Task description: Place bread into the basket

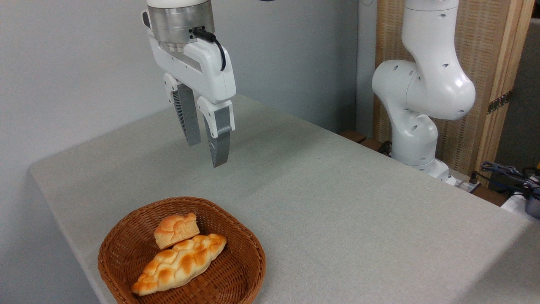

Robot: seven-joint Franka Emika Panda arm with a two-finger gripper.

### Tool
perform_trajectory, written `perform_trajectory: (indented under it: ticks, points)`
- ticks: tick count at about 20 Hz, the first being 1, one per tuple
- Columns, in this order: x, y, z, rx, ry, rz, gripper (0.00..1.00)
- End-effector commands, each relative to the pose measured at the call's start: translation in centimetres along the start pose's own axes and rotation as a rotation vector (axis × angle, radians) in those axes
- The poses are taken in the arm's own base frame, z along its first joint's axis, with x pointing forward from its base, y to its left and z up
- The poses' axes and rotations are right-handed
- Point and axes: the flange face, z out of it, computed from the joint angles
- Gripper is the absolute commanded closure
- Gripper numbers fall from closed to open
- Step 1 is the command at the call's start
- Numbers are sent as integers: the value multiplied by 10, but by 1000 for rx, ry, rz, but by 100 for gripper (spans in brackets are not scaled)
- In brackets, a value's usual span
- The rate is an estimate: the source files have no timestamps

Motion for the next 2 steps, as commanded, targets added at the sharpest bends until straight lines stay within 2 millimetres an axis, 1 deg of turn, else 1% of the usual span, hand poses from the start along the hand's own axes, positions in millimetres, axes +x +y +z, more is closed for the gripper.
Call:
perform_trajectory:
  ticks: [1, 2]
  points:
    - [-9, -1, -3, 14, -37, 15, 0]
    - [-9, -1, -5, 16, -34, 15, 0]
